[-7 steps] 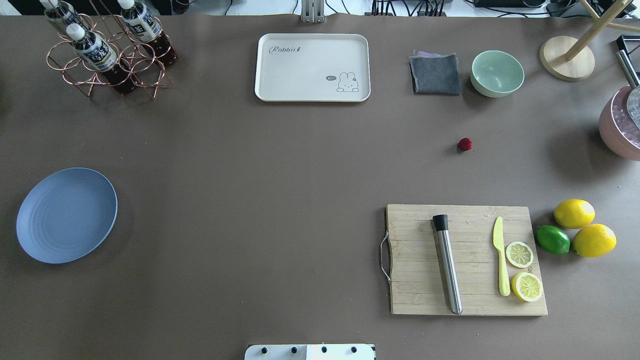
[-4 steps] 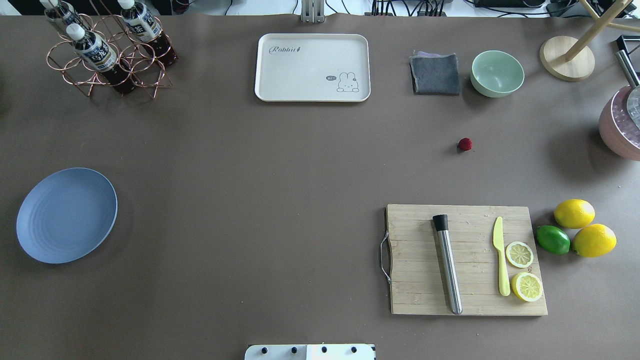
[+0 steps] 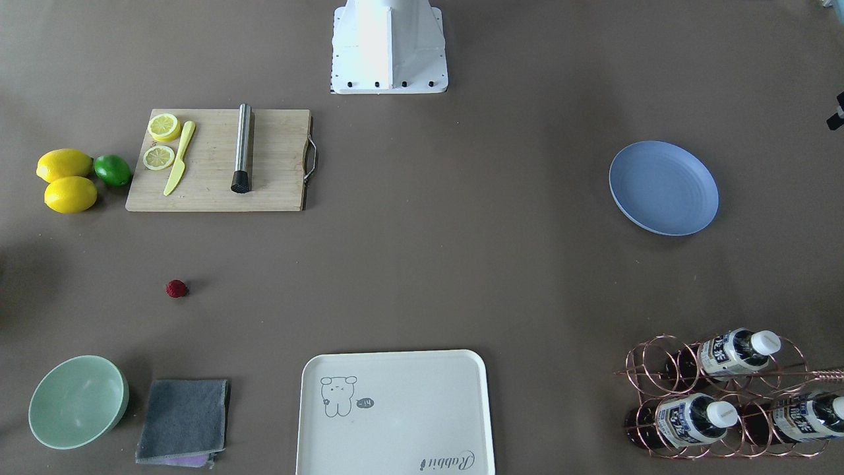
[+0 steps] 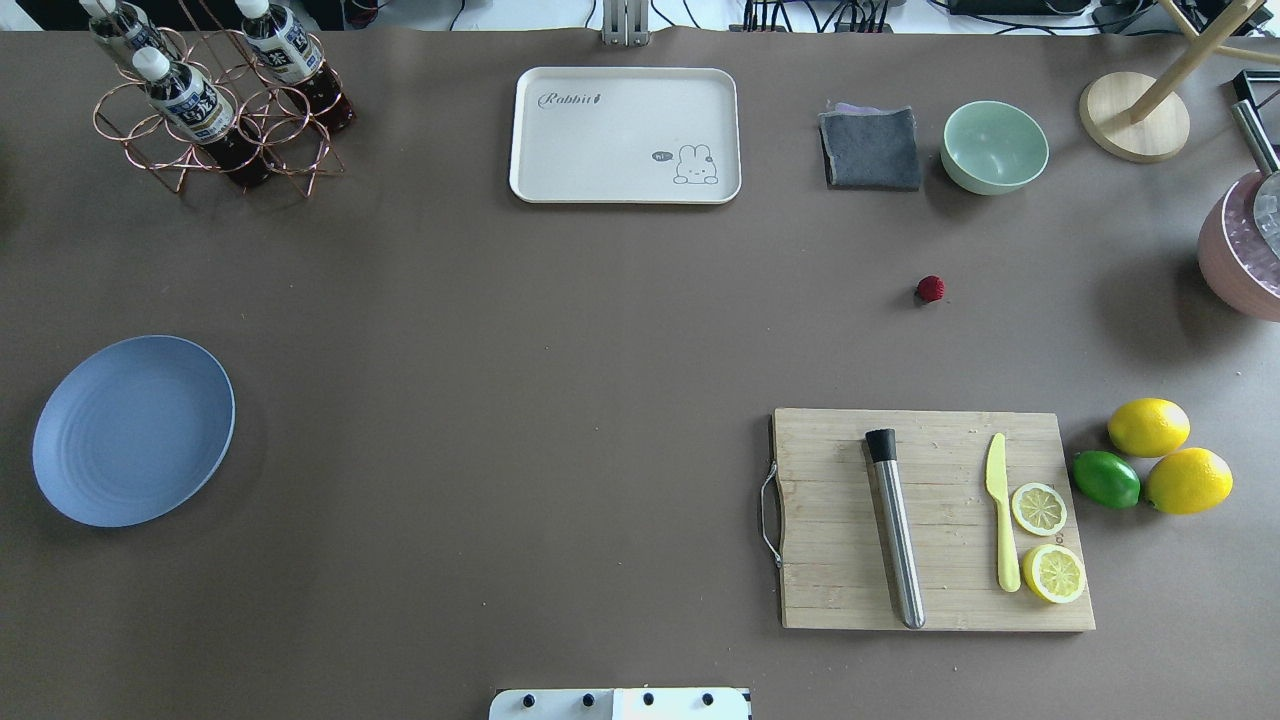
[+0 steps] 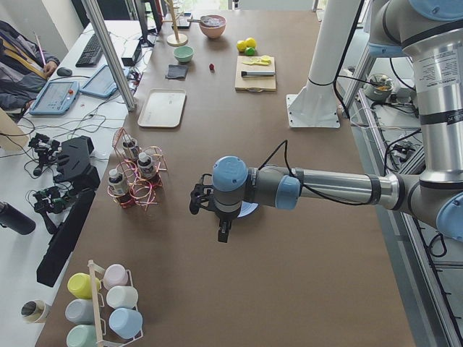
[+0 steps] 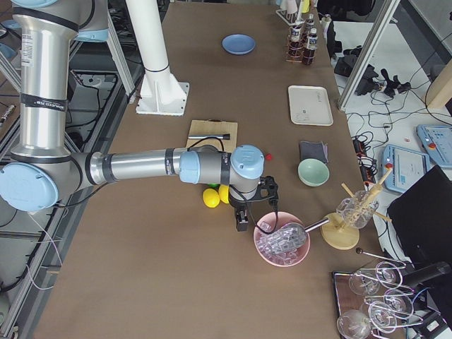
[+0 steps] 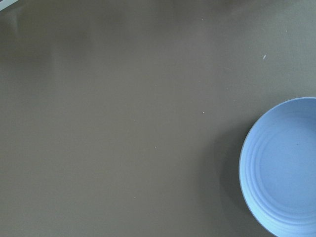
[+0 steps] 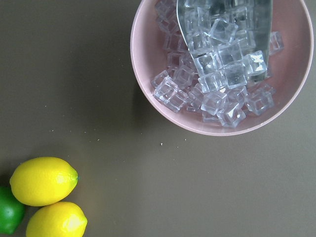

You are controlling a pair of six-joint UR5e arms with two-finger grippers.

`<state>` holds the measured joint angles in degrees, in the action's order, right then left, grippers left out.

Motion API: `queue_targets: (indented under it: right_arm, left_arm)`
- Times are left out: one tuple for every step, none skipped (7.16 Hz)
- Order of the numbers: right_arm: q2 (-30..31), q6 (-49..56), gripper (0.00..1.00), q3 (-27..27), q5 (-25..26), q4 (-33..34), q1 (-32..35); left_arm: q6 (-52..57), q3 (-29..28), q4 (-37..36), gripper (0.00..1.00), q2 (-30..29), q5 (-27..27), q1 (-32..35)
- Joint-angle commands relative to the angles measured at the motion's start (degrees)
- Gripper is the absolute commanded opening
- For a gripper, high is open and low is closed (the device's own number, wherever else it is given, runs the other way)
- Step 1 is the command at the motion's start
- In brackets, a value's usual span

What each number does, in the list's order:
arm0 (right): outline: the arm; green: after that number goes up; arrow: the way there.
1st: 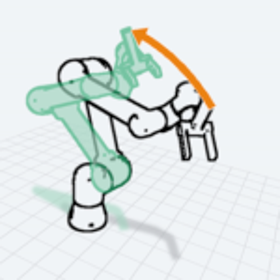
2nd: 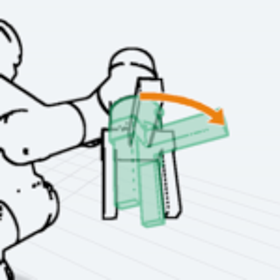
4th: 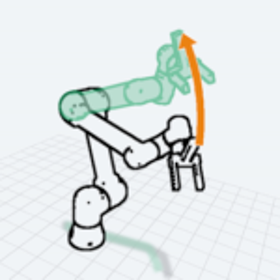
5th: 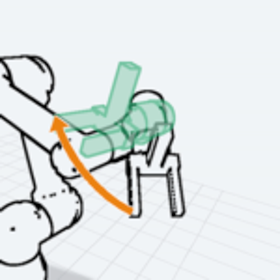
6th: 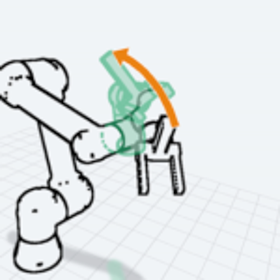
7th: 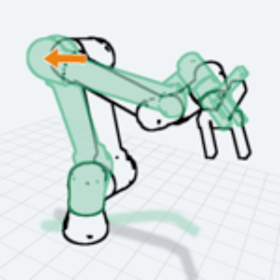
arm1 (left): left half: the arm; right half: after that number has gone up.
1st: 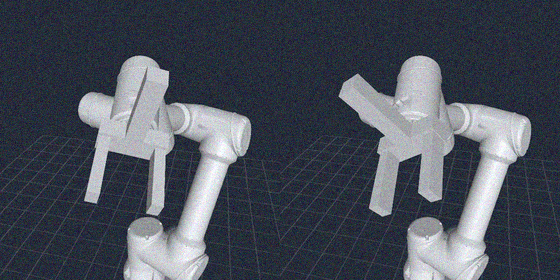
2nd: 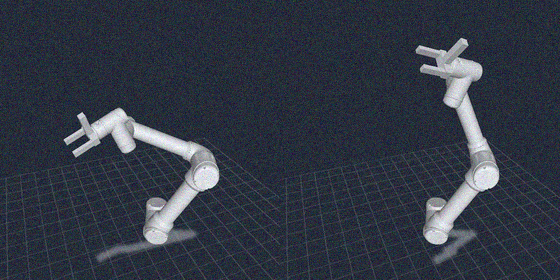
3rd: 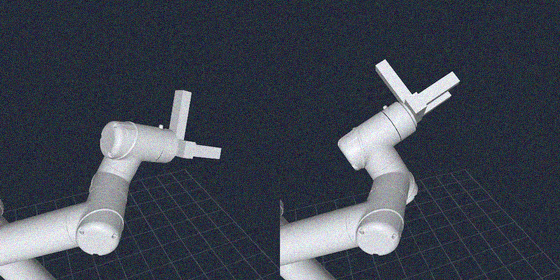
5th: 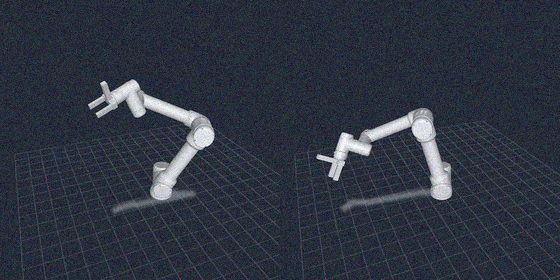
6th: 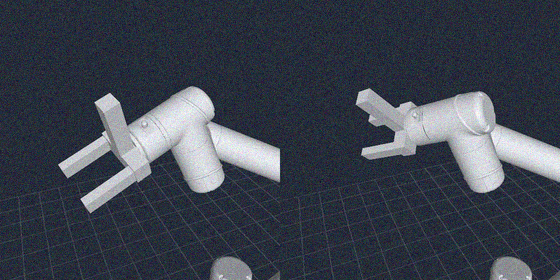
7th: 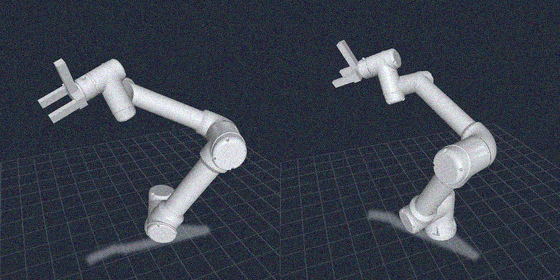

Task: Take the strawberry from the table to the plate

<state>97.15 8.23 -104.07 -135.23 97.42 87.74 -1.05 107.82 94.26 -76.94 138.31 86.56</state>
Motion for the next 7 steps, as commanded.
queue_targets:
  right_arm:
    - [0.1, 0.5, 1.00, 1.8, 0.7, 0.0, 0.0]
    - [-0.3, 0.7, 1.00, 1.4, 0.7, 0.0, 0.1]
    - [-0.1, 0.6, 1.00, 1.8, 0.2, 0.0, 0.0]
    - [0.1, 0.4, 1.00, 1.0, 0.0, 0.0, 0.0]
    - [-0.1, 0.0, 1.00, 1.6, 0.2, 0.0, 0.0]
    - [-0.7, -0.1, 1.00, 1.4, 0.2, -0.1, -0.5]
    - [-0.7, -0.2, 1.00, 0.5, -0.3, -0.1, -1.0]
  left_arm:
    - [5.0, -0.4, -3.5, 0.97, -0.4, -0.1, 0.3]
    - [6.7, 0.1, -4.8, 0.97, -1.3, -0.1, 1.0]
    - [6.7, 0.1, -4.7, 0.97, -0.8, -0.1, 1.3]
    - [6.1, 0.3, -4.6, 0.97, -1.5, -1.9, 1.0]
    - [5.8, 1.6, -4.4, 0.97, -0.9, -2.3, 1.2]
    - [3.5, 1.9, -4.3, 0.97, -0.9, -2.3, 1.2]
    - [2.6, 1.6, -3.1, 0.97, -1.0, -2.4, 0.7]
